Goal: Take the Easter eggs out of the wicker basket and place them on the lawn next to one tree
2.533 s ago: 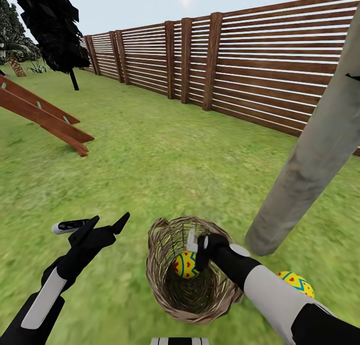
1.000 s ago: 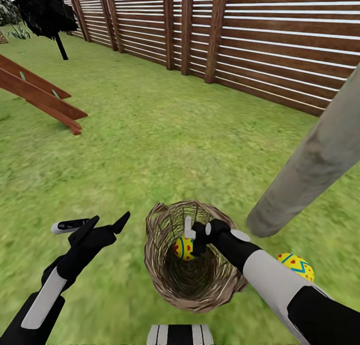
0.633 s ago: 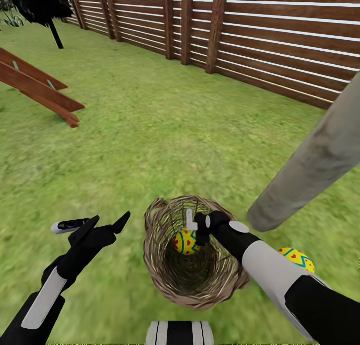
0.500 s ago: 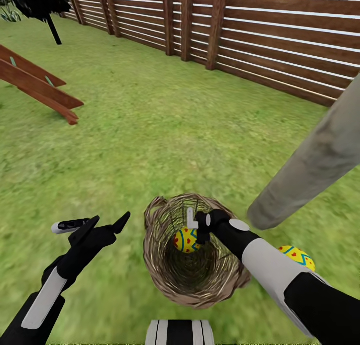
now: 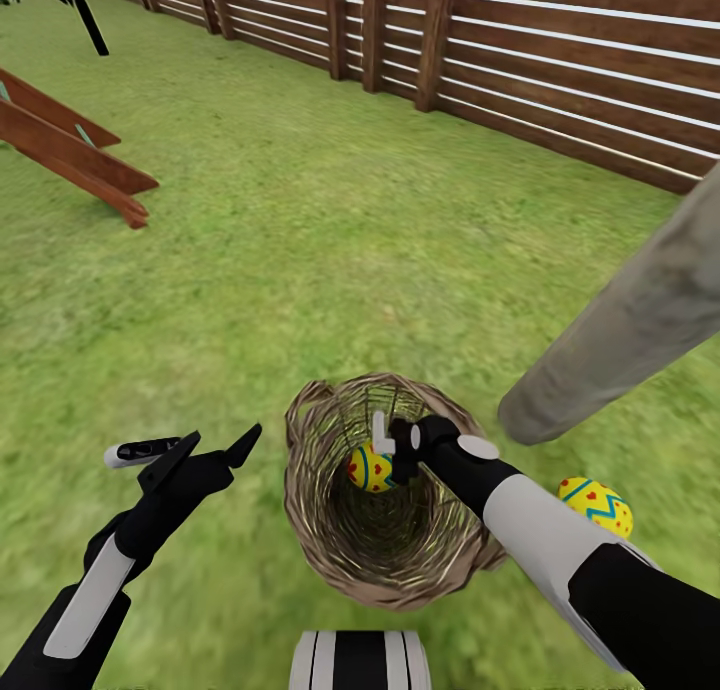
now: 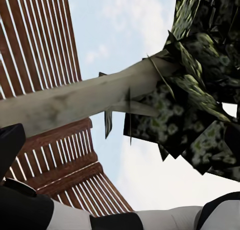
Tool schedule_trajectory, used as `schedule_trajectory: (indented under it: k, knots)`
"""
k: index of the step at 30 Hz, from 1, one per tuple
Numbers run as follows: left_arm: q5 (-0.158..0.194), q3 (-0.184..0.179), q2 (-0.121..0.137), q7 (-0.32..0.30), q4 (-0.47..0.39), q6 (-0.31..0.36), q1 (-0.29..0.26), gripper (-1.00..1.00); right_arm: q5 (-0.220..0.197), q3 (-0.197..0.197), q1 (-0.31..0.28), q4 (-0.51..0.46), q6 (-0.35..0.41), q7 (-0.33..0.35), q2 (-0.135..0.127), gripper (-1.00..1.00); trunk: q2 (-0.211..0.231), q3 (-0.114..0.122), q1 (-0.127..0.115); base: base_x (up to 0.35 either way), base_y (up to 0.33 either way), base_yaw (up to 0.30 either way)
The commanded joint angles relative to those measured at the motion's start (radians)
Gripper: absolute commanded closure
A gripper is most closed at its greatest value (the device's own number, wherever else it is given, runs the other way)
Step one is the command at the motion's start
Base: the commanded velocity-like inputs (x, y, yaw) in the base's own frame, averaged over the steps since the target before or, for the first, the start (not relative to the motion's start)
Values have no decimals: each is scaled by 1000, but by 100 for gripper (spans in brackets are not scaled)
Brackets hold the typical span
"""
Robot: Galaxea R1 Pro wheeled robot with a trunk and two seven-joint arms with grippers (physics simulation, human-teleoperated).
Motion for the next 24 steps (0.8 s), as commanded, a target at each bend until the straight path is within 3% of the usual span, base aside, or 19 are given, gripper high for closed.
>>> schedule_trajectory:
  k: [1, 7, 18, 24]
  knots:
    - [5, 0, 0, 0, 0, 9, 0, -100, 5, 3, -1, -4, 4, 4, 0, -100, -1, -5, 0, 0, 0, 0]
    - [5, 0, 1, 0, 1, 9, -1, -100, 5, 3, -1, -55, 7, 2, 0, -100, -2, -28, 3, 0, 0, 0]
    - [5, 0, 1, 0, 4, 9, -1, -100, 6, 4, 0, -117, 9, 2, 1, -100, -2, -36, 4, 0, 0, 0]
    - [5, 0, 0, 0, 5, 9, -1, -100, 5, 3, 0, -152, 8, -1, 20, -100, -4, -59, 7, 0, 0, 0]
